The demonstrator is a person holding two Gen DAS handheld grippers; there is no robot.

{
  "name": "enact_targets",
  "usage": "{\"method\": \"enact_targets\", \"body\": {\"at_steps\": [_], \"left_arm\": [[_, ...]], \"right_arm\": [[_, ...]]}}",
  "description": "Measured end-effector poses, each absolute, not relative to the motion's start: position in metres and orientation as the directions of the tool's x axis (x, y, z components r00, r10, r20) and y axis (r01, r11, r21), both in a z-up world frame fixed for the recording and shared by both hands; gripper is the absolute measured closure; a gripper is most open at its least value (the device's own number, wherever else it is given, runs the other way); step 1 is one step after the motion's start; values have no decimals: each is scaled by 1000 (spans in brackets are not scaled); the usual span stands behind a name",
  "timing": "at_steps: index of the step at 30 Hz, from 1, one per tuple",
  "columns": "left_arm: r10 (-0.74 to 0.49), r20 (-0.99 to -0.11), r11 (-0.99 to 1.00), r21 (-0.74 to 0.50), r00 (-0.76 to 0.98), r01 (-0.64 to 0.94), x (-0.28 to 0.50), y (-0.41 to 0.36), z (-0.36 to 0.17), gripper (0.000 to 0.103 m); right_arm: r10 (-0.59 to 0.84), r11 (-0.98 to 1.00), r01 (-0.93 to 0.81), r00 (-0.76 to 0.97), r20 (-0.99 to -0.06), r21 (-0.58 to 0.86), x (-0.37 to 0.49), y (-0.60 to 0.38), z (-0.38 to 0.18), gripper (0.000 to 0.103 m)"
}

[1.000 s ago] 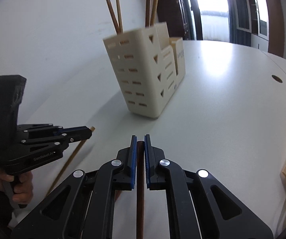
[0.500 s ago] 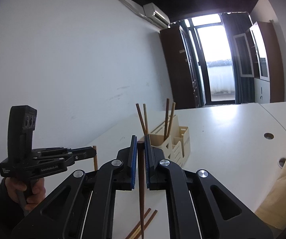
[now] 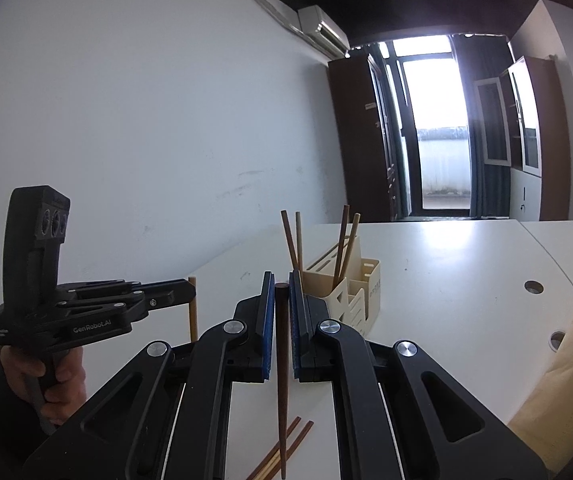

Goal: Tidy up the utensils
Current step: 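Lift both held chopsticks upright and carry them above the cream holder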

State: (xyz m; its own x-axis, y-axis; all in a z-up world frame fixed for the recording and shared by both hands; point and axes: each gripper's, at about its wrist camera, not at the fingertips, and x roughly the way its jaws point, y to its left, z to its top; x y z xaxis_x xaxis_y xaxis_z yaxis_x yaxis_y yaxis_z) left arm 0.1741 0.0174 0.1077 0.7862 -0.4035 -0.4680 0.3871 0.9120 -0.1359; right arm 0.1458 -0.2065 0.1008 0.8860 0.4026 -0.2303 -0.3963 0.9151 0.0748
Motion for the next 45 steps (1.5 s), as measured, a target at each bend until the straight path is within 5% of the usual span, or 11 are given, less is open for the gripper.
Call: {"method": "enact_targets", "body": {"at_steps": [14, 33, 45], "left_arm": [[-388, -405, 921, -135, 828, 366, 207, 18, 137, 97], [-408, -126, 913, -61, 904, 404, 240, 3, 235, 97], [-380, -101, 923, -116, 920, 368, 275, 6, 211, 97]], "right_arm": [[406, 914, -404, 906, -119, 43, 161, -198, 133, 95], [413, 910, -414, 908, 77, 0, 196, -195, 207, 95], [346, 934, -356, 925, 155, 41, 217, -205, 186, 95]]}}
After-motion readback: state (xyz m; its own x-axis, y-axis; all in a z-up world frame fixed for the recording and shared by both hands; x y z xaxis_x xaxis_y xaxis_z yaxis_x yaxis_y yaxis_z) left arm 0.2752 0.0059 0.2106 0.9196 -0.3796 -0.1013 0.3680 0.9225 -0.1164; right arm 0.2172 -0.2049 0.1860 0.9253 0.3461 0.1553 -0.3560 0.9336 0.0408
